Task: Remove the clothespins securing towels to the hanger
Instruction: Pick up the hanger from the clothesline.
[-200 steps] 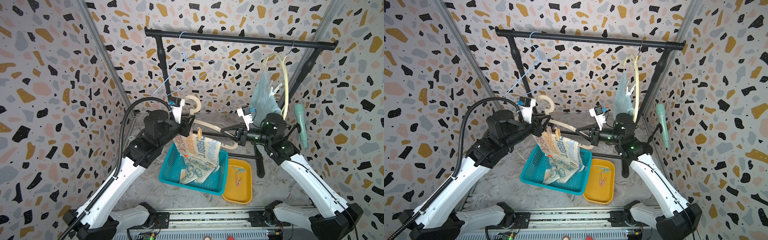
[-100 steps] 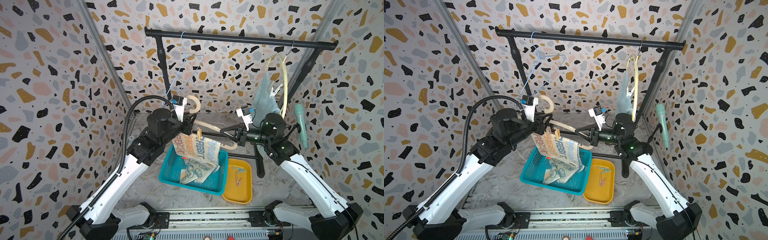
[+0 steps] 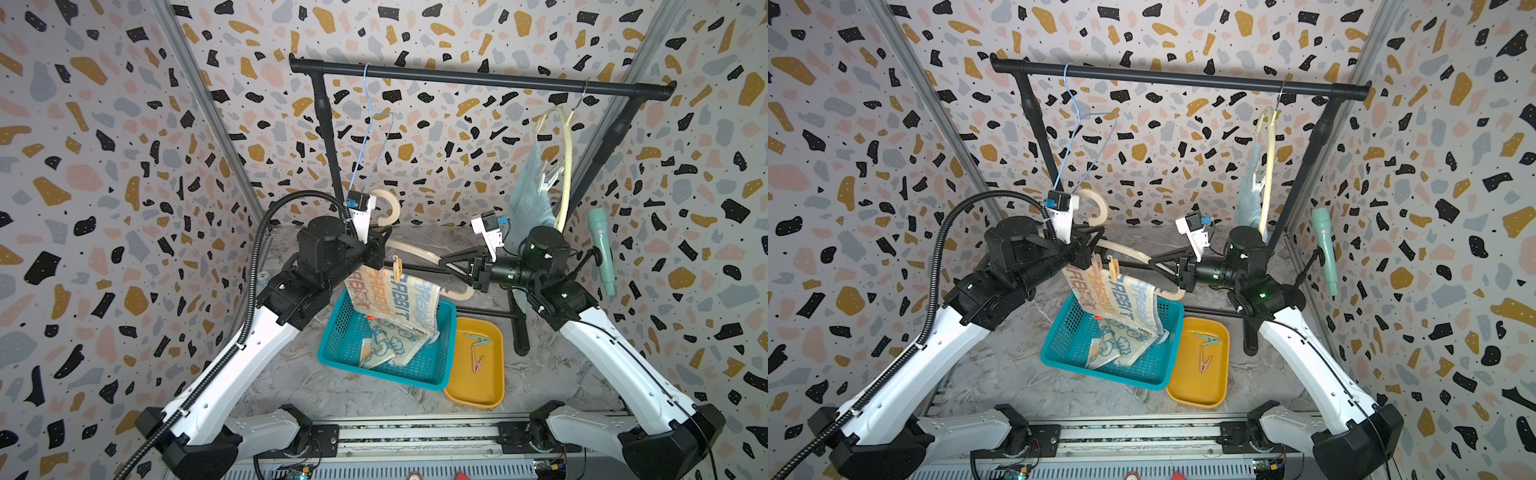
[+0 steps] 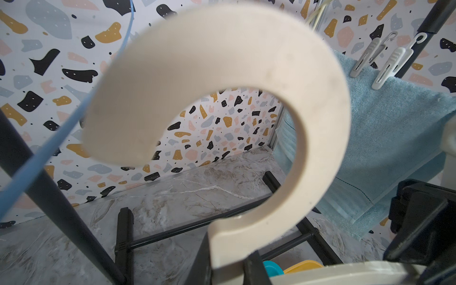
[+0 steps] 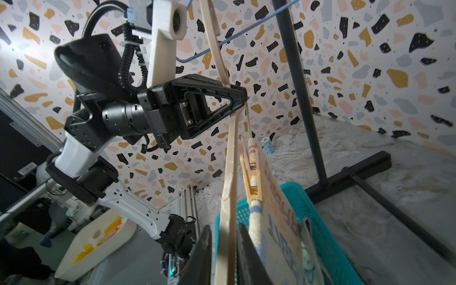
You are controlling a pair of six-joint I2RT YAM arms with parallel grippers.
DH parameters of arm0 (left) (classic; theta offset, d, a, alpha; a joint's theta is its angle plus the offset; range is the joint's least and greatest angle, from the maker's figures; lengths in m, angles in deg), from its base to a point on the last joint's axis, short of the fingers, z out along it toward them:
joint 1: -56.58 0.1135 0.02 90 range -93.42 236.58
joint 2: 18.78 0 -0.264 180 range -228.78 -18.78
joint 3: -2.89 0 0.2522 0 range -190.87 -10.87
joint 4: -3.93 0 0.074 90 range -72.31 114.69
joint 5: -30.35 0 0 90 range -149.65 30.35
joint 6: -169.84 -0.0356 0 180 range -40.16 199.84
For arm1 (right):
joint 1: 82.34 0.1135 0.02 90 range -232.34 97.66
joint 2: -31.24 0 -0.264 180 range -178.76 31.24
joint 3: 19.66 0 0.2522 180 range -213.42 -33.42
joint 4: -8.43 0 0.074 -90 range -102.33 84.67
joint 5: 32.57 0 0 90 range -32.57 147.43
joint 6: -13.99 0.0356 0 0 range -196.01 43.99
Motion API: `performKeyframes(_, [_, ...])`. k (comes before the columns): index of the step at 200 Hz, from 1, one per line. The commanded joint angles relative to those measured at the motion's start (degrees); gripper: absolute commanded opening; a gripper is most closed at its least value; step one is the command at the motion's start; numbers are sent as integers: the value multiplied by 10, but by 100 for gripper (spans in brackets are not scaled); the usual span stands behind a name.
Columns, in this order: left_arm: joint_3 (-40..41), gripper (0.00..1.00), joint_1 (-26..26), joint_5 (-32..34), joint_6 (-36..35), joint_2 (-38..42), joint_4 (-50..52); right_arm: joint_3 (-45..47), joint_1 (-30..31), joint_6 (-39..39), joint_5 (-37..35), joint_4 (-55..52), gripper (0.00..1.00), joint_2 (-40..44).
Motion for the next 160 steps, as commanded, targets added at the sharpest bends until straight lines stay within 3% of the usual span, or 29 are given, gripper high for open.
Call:
performKeyframes(1, [4, 0, -1, 18, 9, 10, -49, -25, 3, -24, -16, 4, 40, 14])
performKeyframes(23, [3, 0, -1, 36, 3, 12, -47, -31, 3, -31, -25, -4, 49, 19])
performKeyframes(85, [8, 0, -1, 75, -2, 19, -36, -89, 37, -82, -66, -72, 56, 29])
performKeyframes(124, [1, 0, -1, 88, -7, 18, -28, -108, 65, -102, -78, -94, 57, 47])
performKeyframes(160, [-24, 0, -1, 75, -1, 6, -15, -115, 128, -151, -118, -132, 55, 39])
